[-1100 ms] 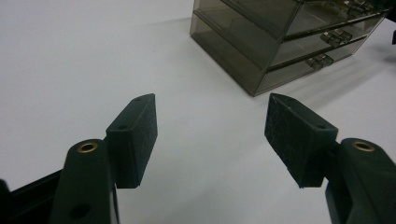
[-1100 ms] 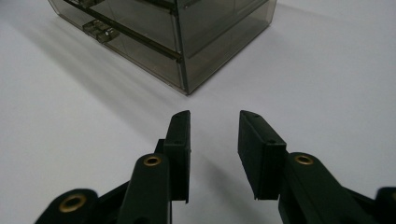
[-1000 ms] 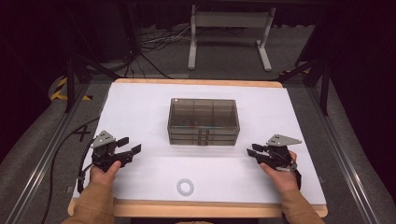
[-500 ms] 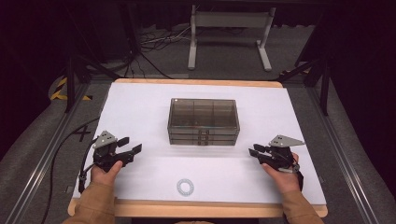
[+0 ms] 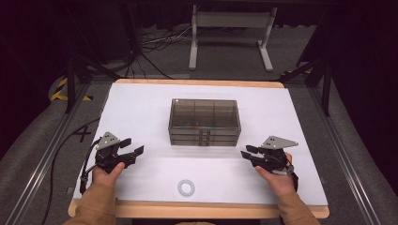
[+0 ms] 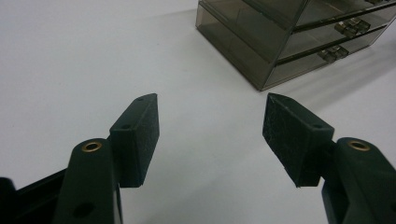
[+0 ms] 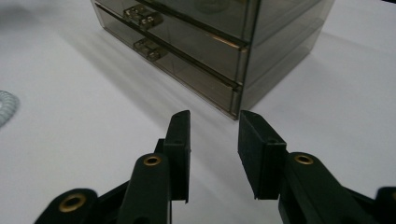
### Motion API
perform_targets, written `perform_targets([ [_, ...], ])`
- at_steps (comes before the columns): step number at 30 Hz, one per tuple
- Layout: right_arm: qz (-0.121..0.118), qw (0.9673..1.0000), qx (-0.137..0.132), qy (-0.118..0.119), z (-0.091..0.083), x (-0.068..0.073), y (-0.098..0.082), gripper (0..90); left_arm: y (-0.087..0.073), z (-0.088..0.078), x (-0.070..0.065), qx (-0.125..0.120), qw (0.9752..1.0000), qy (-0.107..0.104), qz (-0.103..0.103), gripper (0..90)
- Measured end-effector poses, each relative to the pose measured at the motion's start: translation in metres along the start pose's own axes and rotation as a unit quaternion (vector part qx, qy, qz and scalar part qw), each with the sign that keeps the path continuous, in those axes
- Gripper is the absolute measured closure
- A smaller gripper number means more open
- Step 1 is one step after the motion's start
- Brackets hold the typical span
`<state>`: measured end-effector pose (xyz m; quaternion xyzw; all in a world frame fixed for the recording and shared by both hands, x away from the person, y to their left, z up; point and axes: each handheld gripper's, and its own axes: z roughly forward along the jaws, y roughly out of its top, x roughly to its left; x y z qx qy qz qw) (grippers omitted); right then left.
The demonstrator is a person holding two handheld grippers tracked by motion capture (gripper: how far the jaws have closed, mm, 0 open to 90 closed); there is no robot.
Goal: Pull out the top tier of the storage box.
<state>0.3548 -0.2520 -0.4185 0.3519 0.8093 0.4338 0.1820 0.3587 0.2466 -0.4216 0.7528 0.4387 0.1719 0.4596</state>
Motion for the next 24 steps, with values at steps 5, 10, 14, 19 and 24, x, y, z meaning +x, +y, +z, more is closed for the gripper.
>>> perform_targets([
  [5, -0.01, 0.9999, 0.002, 0.009, 0.005, 0.008, 0.004, 65.2, 0.0, 0.001, 0.0, 0.0, 1.0, 0.0, -0.001, 37.0],
  [10, -0.017, 0.9997, 0.001, 0.016, 0.011, 0.016, 0.007, 64.4, 0.0, 0.002, 0.001, 0.004, 1.0, 0.001, 0.0, 37.0],
  [14, -0.02, 0.9997, 0.001, 0.015, 0.015, 0.021, 0.008, 64.5, -0.001, 0.002, 0.0, 0.006, 1.0, 0.002, 0.002, 37.0],
  [19, -0.016, 0.9996, -0.007, 0.021, 0.023, 0.028, 0.012, 64.6, -0.001, 0.003, 0.0, 0.006, 1.0, 0.004, 0.004, 37.0],
  [24, -0.018, 0.9995, -0.012, 0.024, 0.028, 0.033, 0.013, 64.2, -0.001, 0.003, 0.0, 0.007, 1.0, 0.004, 0.002, 37.0],
])
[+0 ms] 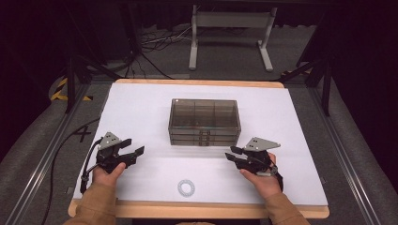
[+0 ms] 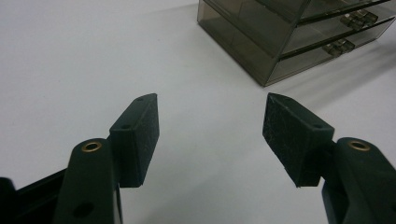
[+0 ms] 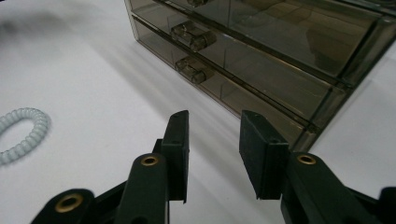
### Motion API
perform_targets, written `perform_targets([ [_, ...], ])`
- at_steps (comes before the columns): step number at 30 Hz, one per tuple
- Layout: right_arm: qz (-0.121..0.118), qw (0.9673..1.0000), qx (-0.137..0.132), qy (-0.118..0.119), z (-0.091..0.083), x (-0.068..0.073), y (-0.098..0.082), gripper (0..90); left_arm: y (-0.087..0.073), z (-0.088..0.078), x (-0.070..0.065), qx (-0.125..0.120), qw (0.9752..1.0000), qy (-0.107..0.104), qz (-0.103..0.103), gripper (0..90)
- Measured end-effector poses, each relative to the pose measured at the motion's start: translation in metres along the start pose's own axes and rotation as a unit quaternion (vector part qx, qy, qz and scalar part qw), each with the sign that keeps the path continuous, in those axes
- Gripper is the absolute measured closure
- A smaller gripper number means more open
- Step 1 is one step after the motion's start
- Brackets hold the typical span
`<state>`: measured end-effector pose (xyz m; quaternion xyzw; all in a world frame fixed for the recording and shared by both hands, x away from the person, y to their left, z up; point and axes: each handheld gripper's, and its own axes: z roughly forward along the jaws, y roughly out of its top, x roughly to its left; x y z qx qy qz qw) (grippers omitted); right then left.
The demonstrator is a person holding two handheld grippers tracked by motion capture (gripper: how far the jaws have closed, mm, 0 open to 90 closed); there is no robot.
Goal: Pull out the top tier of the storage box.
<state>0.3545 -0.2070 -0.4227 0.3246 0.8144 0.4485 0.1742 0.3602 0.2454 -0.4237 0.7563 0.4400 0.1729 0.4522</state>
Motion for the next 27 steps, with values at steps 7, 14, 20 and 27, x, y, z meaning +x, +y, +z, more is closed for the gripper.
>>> perform_targets([
  [7, -0.015, 0.9999, -0.002, 0.004, 0.008, 0.006, -0.001, 63.0, 0.0, 0.001, -0.001, 0.003, 1.0, 0.002, 0.004, 37.0],
  [14, -0.021, 0.9997, -0.007, 0.005, 0.012, 0.008, -0.003, 62.8, 0.0, 0.001, -0.001, 0.005, 1.0, 0.004, 0.007, 37.0],
  [20, -0.022, 0.9997, -0.01, 0.003, 0.013, 0.006, -0.006, 62.4, 0.0, 0.001, -0.001, 0.005, 0.9999, 0.003, 0.008, 37.0],
  [27, -0.055, 0.998, -0.022, -0.024, 0.01, 0.01, -0.004, 64.9, 0.0, 0.0, -0.001, 0.004, 1.0, 0.004, 0.008, 37.0],
])
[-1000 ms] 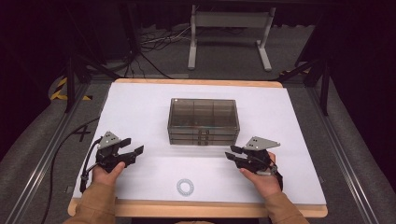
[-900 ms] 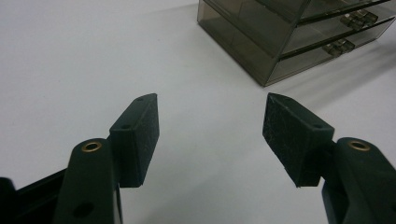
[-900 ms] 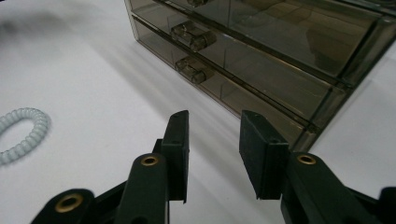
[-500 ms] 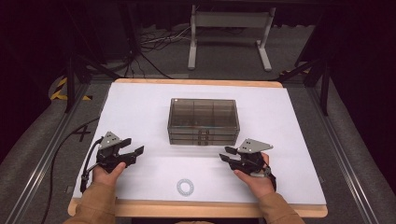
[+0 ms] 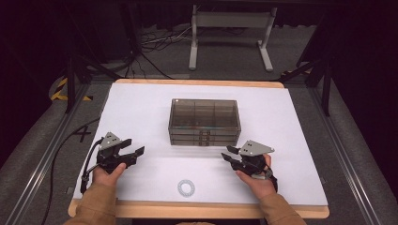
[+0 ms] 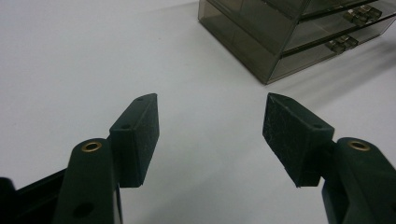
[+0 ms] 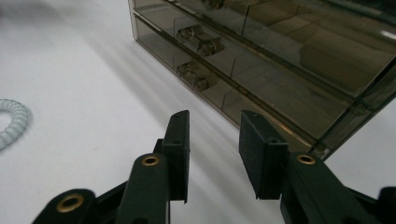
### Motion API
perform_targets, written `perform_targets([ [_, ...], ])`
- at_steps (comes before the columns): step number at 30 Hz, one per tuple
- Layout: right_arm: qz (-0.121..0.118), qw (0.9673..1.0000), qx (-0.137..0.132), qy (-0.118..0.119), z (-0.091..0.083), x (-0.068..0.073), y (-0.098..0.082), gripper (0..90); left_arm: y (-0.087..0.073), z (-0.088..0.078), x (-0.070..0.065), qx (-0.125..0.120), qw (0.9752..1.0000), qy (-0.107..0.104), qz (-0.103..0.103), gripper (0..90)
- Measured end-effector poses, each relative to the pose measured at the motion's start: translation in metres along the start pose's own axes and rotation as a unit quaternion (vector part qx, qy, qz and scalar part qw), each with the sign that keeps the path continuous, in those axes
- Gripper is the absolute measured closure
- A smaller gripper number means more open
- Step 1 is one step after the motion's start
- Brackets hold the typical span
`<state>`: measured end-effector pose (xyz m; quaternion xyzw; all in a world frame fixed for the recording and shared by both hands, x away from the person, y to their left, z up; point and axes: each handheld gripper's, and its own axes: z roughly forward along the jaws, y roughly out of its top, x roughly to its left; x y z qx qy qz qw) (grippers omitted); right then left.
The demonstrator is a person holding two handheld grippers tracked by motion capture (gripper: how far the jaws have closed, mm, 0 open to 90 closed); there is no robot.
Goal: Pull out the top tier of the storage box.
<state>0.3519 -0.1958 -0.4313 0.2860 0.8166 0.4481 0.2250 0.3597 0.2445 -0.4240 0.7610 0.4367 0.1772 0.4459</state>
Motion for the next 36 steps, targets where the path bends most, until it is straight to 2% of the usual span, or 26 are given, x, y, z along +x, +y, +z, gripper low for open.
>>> perform_targets([
  [5, -0.017, 0.9996, -0.007, -0.02, -0.003, 0.002, 0.002, 64.9, 0.0, 0.0, 0.0, 0.0, 1.0, 0.0, 0.0, 37.0],
  [8, -0.036, 0.9987, -0.01, -0.036, -0.005, 0.004, 0.003, 64.9, 0.0, 0.0, 0.0, 0.0, 1.0, 0.0, 0.0, 37.0],
  [11, -0.06, 0.9969, -0.007, -0.051, -0.006, 0.007, 0.005, 64.8, 0.0, 0.0, 0.0, -0.001, 1.0, 0.001, -0.001, 37.0],
  [21, -0.1, 0.9916, 0.011, -0.082, -0.012, 0.011, 0.014, 66.0, 0.0, -0.001, 0.0, -0.003, 1.0, 0.006, -0.004, 37.0],
  [24, -0.121, 0.988, 0.02, -0.095, -0.012, 0.014, 0.017, 65.9, 0.0, -0.001, 0.0, -0.001, 1.0, 0.006, -0.003, 37.0],
  [30, -0.17, 0.9764, 0.045, -0.125, -0.012, 0.022, 0.024, 65.2, -0.001, -0.001, 0.0, -0.001, 1.0, 0.005, -0.005, 37.0],
  [31, -0.17, 0.9764, 0.045, -0.125, -0.012, 0.022, 0.024, 65.2, 0.0, -0.001, 0.0, -0.001, 1.0, 0.005, -0.005, 37.0],
  [32, -0.182, 0.9735, 0.05, -0.129, -0.011, 0.024, 0.026, 65.4, 0.0, 0.0, 0.0, 0.0, 1.0, 0.004, -0.006, 37.0],
  [35, -0.199, 0.9676, 0.061, -0.143, -0.01, 0.028, 0.028, 65.7, 0.0, 0.001, 0.0, -0.001, 1.0, 0.002, -0.007, 37.0],
  [36, -0.199, 0.9676, 0.061, -0.143, -0.01, 0.028, 0.028, 65.7, 0.0, 0.001, 0.0, -0.001, 1.0, 0.002, -0.007, 37.0],
])
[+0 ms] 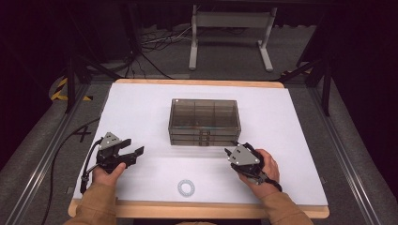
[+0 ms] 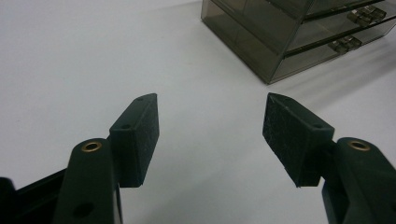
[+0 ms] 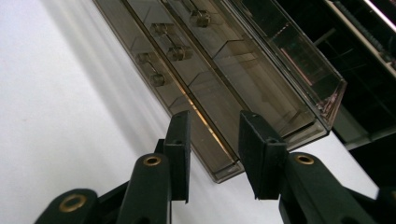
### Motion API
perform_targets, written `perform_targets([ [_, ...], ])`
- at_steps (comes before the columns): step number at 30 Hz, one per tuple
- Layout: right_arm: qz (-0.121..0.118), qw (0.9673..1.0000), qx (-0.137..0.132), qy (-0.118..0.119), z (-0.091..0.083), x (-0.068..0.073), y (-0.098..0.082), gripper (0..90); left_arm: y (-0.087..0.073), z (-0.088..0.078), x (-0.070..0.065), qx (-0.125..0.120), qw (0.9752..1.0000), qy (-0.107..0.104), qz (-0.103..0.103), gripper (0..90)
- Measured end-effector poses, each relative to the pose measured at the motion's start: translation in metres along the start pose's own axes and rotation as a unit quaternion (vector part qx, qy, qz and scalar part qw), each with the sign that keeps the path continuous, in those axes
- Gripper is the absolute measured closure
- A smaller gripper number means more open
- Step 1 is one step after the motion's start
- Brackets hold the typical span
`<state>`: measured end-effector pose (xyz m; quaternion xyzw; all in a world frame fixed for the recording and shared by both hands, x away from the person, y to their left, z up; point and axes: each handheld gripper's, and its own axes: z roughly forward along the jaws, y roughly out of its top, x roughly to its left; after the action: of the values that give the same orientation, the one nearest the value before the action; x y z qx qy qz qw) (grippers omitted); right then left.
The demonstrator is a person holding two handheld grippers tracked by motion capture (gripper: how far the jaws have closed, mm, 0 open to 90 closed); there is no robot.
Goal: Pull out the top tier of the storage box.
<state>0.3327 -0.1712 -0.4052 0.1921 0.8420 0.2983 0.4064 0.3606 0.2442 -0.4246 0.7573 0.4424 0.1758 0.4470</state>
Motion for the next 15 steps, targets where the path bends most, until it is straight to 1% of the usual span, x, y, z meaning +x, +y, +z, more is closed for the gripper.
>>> perform_targets([
  [2, -0.011, 0.9999, 0.005, -0.01, 0.0, 0.002, 0.002, 66.7, 0.001, 0.001, 0.0, -0.001, 1.0, -0.002, -0.002, 37.0],
  [9, -0.041, 0.9985, 0.016, -0.031, 0.002, 0.005, 0.005, 69.1, 0.002, 0.004, 0.002, -0.003, 0.9999, -0.009, -0.009, 37.0],
  [12, -0.058, 0.9972, 0.022, -0.042, 0.003, 0.007, 0.008, 69.7, 0.002, 0.003, 0.004, -0.008, 0.9997, -0.014, -0.021, 37.0],
  [15, -0.073, 0.9956, 0.024, -0.052, 0.003, 0.01, 0.011, 70.3, 0.002, 0.003, 0.004, -0.007, 0.9997, -0.012, -0.021, 37.0],
])
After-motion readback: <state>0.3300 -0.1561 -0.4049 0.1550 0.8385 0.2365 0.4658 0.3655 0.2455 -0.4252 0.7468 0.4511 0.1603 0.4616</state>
